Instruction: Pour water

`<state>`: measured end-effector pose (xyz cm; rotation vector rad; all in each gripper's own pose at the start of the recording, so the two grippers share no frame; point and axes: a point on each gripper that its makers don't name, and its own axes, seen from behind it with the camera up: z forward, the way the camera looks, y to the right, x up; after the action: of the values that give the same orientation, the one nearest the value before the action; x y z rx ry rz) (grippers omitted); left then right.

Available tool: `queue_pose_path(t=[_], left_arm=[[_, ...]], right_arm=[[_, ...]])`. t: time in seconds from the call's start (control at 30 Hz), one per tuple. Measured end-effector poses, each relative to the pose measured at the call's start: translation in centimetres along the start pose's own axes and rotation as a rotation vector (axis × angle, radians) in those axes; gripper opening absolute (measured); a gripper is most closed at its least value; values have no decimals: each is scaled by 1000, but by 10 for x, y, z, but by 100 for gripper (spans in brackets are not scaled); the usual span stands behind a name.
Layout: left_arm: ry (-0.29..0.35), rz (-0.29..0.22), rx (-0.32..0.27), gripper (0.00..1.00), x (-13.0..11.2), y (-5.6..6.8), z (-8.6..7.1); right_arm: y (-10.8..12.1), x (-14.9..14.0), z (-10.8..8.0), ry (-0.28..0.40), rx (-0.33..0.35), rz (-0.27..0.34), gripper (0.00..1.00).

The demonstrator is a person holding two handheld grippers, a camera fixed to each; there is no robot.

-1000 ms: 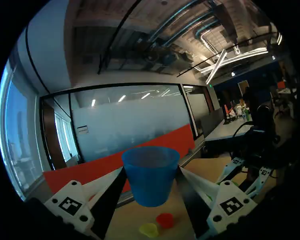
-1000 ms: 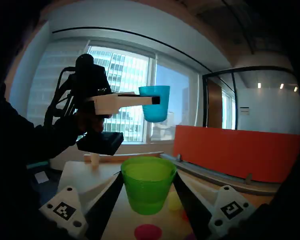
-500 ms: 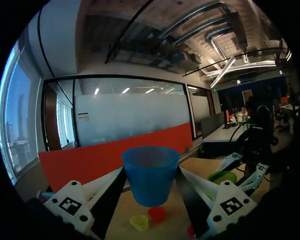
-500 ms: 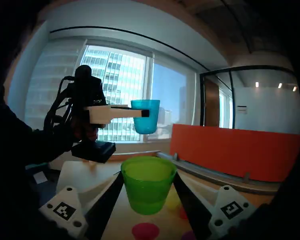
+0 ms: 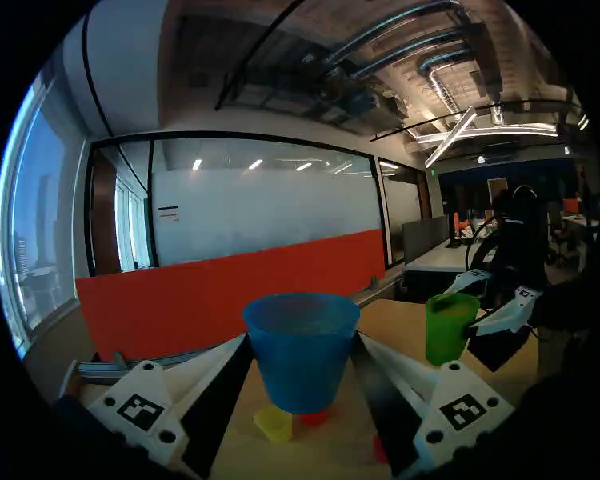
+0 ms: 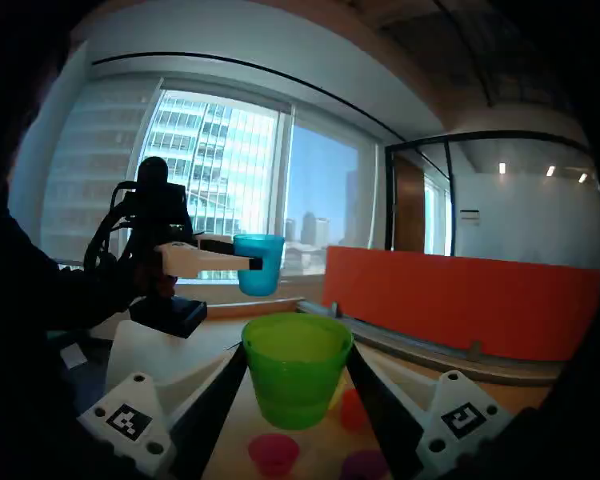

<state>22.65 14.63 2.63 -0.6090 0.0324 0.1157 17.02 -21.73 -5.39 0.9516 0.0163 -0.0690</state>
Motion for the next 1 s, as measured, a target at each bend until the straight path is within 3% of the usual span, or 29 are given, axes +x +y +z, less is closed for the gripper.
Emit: queue_pose_path(t=[0.5,1.0], left_arm=[[-53,-36,-12,83,-37,3,-6],[-141,-30,-50,84,-78,13,-8]], right_arm=[[13,0,-19,-23,-17,17,90],[21,-22,-29,-107,-2,60,90]])
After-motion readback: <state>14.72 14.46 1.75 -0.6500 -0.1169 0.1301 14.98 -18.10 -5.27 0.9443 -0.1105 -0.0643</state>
